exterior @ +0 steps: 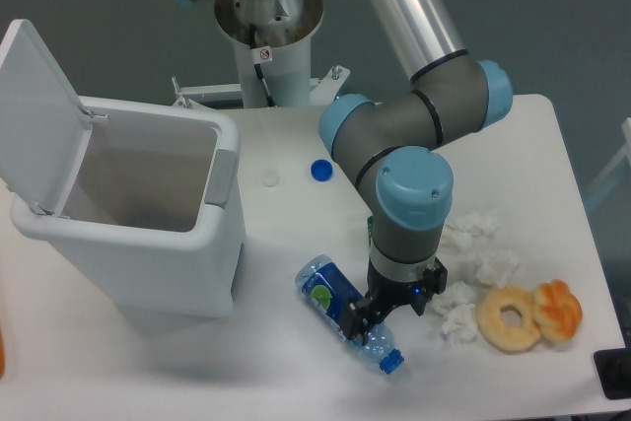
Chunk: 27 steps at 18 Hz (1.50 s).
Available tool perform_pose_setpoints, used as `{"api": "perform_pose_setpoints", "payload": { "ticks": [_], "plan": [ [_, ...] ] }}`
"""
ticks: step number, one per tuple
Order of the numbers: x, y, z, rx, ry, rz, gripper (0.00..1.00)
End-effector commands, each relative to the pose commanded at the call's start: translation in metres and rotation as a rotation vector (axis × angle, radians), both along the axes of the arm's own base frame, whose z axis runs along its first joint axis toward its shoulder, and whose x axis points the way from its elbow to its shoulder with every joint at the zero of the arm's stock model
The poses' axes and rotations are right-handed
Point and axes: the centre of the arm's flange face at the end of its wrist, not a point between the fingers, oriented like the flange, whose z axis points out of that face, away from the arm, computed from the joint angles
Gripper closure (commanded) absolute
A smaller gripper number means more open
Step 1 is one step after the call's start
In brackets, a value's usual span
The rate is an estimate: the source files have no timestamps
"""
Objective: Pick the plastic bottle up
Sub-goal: 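Close the gripper around the bottle neck near the cap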
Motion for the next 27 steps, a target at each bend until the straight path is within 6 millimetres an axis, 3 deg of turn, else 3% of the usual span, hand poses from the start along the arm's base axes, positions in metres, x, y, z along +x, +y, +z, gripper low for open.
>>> {"api": "perform_pose_setpoints", "payload": {
  "ticks": [7,11,15,27],
  "plan": [
    [0.004,0.014,-0.04,-0.043,-0.033,-0.005,0.0],
    [-0.02,0.004,-0.049,-0.033,-0.024,0.019,0.0],
    [-0.027,0.004,-0.07,-0.066,-0.002,0.043,0.0],
    [-0.032,0.011,-0.093,-0.074,0.048,0.131,0.0]
  ]
}}
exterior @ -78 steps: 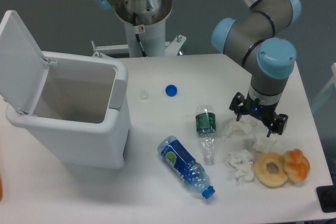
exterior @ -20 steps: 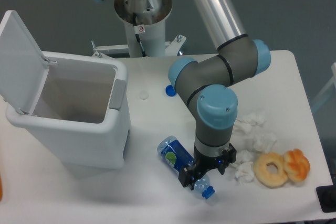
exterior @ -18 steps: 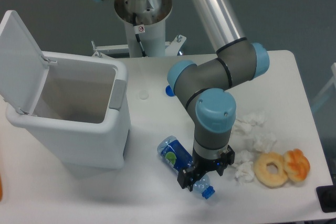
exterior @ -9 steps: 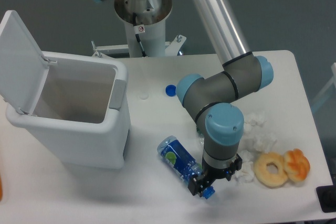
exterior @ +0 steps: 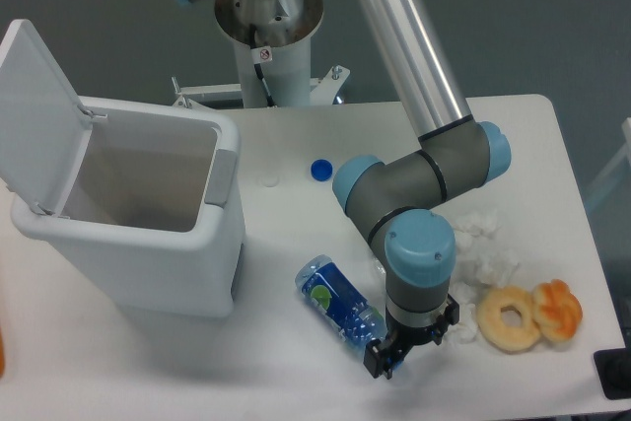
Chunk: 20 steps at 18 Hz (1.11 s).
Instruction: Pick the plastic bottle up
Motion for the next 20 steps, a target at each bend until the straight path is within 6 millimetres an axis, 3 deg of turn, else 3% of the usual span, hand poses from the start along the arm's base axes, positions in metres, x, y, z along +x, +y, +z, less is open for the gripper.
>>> {"api": "perform_pose_setpoints", "payload": {
  "ticks": [9,20],
  "plan": [
    [0.008,0.007,-0.014,-0.035,0.011,0.004,0.01],
    [0.009,0.009,-0.017,-0.03,0.005,0.034,0.34]
  ]
}}
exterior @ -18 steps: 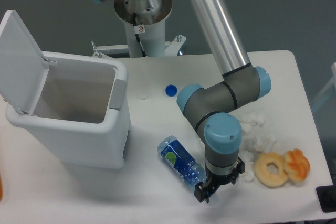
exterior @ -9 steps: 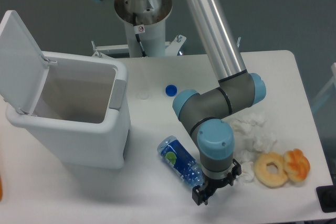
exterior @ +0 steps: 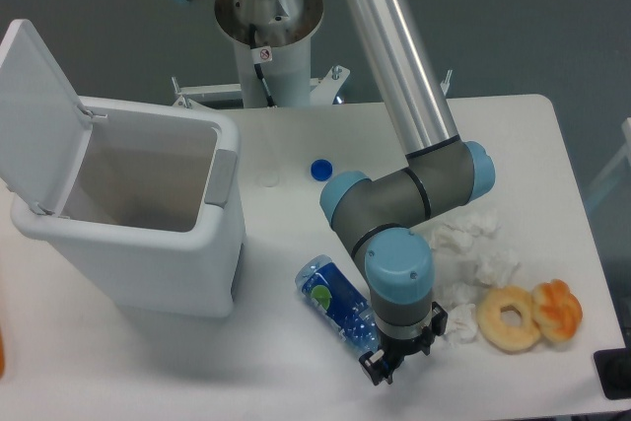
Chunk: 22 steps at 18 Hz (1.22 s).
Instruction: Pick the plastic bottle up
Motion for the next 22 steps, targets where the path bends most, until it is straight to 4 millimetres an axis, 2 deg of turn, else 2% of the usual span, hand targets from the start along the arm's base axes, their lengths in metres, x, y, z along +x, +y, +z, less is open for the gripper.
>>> {"api": "perform_pose_setpoints", "payload": {
  "ticks": [3,15,18,22],
  "plan": [
    [0.0,0.0,0.0,0.0,0.0,0.0,0.38],
    [0.0,0.0,0.003,0.004,0.005,0.0,0.85],
    [0.0,0.0,0.006,0.008,0.009,0.0,0.9],
    [-0.002,0.001,0.019,0.022,0.026,-0.01,0.9]
  ]
}}
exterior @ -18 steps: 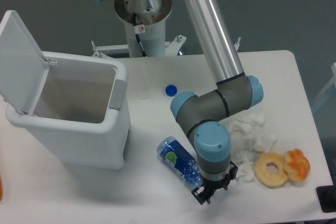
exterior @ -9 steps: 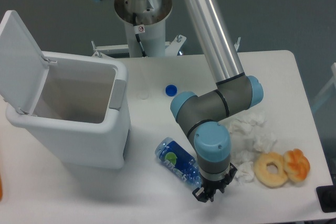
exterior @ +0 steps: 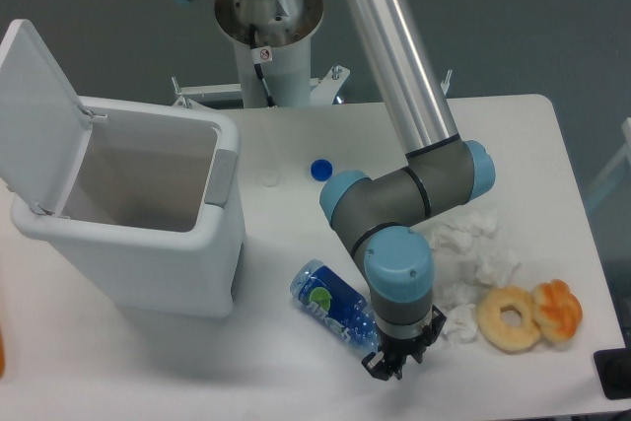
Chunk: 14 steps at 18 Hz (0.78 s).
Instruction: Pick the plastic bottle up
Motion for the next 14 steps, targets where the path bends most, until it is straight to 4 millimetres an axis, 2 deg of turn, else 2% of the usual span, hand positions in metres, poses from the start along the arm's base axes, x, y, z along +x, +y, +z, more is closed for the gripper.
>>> {"api": "perform_pose_setpoints", "payload": {
  "ticks": [2,4,6,8,14],
  "plan": [
    [-0.002,0.001,0.011,0.004,0.02,-0.035,0.9],
    [-0.002,0.0,0.027,0.01,0.047,-0.078,0.95],
    [-0.008,-0.005,0.044,0.027,0.072,-0.079,0.97],
    [-0.01,-0.009,0.057,0.014,0.096,-0.16,0.98],
    [-0.019,-0.024,0.08,-0.05,0.159,-0.398,1.0]
  ]
}}
